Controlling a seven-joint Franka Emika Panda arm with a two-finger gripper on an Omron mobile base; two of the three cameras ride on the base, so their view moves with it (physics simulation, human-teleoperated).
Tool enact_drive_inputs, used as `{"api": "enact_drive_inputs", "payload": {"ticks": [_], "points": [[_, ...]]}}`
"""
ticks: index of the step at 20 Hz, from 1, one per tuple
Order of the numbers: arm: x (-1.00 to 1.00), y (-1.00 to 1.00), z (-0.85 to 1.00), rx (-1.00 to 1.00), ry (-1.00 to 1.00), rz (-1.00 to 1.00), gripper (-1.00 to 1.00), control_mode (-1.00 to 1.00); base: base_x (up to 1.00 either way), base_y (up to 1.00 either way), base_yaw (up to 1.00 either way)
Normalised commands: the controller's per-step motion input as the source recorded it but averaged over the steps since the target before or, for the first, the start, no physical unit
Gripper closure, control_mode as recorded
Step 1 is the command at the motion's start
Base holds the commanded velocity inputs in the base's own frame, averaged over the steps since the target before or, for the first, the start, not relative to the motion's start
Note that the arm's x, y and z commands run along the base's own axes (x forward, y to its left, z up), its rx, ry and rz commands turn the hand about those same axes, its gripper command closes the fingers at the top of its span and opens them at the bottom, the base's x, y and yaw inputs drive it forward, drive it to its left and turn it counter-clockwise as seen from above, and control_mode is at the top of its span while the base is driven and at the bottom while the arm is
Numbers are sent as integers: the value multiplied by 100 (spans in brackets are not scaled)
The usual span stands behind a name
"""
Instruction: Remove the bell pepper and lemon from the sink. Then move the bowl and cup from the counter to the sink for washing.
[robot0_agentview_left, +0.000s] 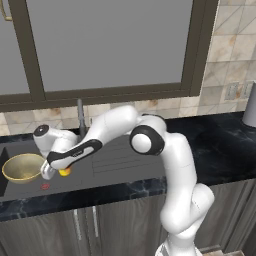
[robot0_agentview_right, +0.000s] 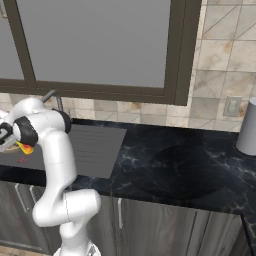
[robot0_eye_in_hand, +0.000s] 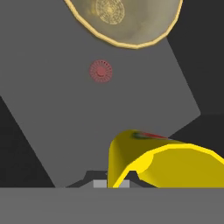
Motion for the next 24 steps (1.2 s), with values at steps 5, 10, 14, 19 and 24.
{"api": "enact_drive_inputs", "payload": {"ticks": [5, 10, 14, 19, 24], "points": [[13, 0, -26, 6, 0, 9, 100, -100, 0, 0, 0], [14, 0, -26, 3, 0, 7, 100, -100, 0, 0, 0], [19, 4, -20, 1, 0, 3, 100, -100, 0, 0, 0], [16, 11, -19, 0, 0, 1, 100, -100, 0, 0, 0], [17, 15, -16, 0, 0, 0, 100, -100, 0, 0, 0]]}}
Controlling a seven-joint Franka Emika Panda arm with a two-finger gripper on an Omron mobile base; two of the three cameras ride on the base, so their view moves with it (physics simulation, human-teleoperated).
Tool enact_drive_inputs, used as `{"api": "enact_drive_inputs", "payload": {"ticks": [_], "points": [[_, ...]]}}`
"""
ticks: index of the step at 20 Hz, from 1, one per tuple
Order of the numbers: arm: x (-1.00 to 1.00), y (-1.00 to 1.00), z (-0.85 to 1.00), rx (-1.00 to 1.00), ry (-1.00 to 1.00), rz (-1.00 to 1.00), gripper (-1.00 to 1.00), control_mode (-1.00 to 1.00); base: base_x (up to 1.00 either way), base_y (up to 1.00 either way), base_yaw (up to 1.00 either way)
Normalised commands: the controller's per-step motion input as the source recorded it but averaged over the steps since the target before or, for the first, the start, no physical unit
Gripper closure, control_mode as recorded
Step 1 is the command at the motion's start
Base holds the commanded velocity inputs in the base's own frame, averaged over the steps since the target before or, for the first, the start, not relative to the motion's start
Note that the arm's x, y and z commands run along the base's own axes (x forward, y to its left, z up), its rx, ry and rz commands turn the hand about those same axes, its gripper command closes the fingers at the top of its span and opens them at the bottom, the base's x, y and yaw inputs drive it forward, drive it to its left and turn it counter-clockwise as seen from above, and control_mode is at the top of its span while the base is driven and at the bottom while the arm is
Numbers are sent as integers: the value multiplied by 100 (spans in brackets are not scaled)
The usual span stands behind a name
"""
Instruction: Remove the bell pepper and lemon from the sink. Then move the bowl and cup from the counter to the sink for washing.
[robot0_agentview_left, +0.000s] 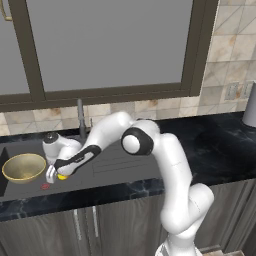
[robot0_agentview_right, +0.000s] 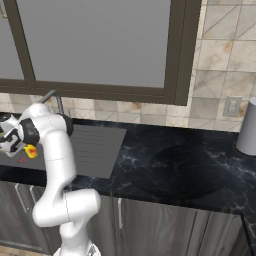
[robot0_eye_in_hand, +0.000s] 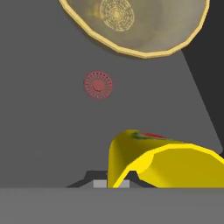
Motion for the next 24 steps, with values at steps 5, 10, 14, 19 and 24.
{"api": "enact_drive_inputs", "payload": {"ticks": [5, 10, 14, 19, 24], "points": [[21, 11, -15, 0, 0, 0, 100, -100, 0, 0, 0], [18, 4, -18, 0, 0, 0, 100, -100, 0, 0, 0], [18, 1, -19, 0, 0, 0, 100, -100, 0, 0, 0], [19, 1, -19, 0, 0, 0, 100, -100, 0, 0, 0], [12, 5, -20, 0, 0, 0, 100, -100, 0, 0, 0]]}}
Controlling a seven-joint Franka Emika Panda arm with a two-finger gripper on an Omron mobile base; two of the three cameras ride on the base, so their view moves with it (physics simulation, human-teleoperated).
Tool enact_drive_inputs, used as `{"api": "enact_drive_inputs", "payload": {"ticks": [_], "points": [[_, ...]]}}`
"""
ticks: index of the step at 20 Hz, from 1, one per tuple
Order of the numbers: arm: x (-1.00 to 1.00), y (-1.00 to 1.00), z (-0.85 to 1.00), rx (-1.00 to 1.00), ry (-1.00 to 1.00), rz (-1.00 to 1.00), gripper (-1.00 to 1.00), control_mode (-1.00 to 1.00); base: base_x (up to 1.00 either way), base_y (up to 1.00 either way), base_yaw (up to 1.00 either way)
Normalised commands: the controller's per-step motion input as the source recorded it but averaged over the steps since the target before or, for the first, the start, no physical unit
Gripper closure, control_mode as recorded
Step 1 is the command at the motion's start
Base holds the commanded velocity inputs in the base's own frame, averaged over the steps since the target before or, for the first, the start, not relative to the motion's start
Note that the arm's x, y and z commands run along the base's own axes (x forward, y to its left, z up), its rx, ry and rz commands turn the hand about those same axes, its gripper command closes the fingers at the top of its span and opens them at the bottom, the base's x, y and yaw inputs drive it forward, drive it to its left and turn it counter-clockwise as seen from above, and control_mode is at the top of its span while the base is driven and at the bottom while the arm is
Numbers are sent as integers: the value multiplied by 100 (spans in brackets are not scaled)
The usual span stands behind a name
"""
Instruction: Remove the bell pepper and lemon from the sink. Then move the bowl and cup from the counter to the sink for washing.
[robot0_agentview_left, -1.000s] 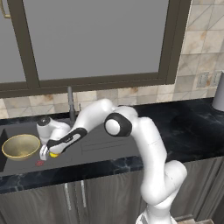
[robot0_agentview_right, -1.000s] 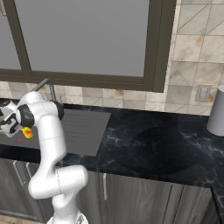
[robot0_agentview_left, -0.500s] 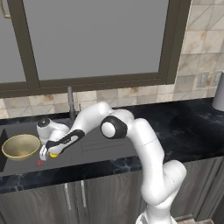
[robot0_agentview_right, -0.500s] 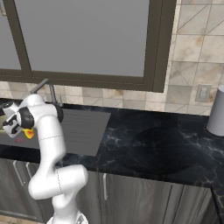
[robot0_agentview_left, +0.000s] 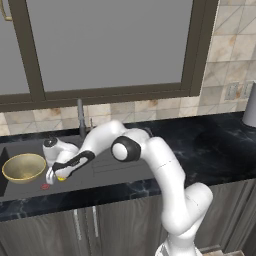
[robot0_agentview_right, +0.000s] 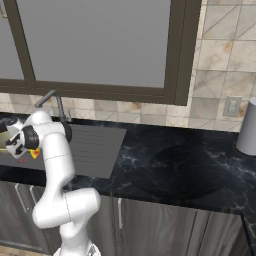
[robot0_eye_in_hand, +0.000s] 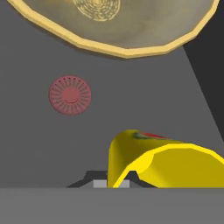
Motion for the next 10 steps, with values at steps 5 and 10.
{"api": "enact_drive_inputs", "payload": {"ticks": [5, 10], "points": [[10, 8, -20, 0, 0, 0, 100, -100, 0, 0, 0], [10, 6, -17, 0, 0, 0, 100, -100, 0, 0, 0]]}}
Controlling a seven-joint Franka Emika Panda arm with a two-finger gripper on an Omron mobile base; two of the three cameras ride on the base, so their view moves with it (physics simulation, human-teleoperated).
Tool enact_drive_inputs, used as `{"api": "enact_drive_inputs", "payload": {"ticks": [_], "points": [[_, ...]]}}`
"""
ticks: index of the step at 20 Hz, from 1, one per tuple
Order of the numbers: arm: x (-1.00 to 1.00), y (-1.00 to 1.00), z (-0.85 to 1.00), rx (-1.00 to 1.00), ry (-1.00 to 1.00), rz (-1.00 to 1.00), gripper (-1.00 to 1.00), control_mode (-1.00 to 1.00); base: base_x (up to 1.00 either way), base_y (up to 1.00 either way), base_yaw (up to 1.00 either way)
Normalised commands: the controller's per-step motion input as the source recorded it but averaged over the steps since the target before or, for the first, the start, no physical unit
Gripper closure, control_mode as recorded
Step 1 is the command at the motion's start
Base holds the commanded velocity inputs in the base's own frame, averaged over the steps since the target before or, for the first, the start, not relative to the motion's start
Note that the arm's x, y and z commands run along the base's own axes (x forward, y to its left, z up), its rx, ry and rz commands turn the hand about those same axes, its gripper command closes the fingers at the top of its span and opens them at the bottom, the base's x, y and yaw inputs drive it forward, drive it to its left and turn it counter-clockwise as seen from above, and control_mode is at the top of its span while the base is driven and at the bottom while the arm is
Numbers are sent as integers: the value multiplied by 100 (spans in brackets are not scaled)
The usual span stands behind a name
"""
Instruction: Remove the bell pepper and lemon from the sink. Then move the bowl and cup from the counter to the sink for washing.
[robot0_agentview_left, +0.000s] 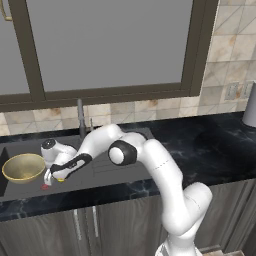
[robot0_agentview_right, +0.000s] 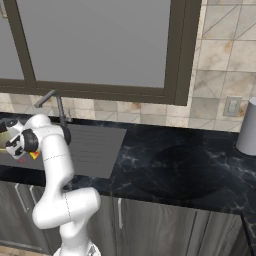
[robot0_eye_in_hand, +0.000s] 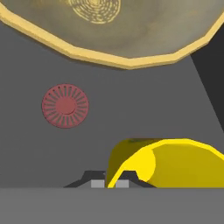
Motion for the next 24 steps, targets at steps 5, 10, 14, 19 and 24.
{"api": "enact_drive_inputs", "payload": {"ticks": [5, 10, 14, 19, 24], "points": [[9, 3, -16, 0, 0, 0, 100, -100, 0, 0, 0], [4, 0, -12, 0, 0, 0, 100, -100, 0, 0, 0], [1, -7, -7, 0, 0, 0, 100, -100, 0, 0, 0], [0, -14, -8, 0, 0, 0, 100, -100, 0, 0, 0], [0, -11, -11, 0, 0, 0, 100, -100, 0, 0, 0]]}}
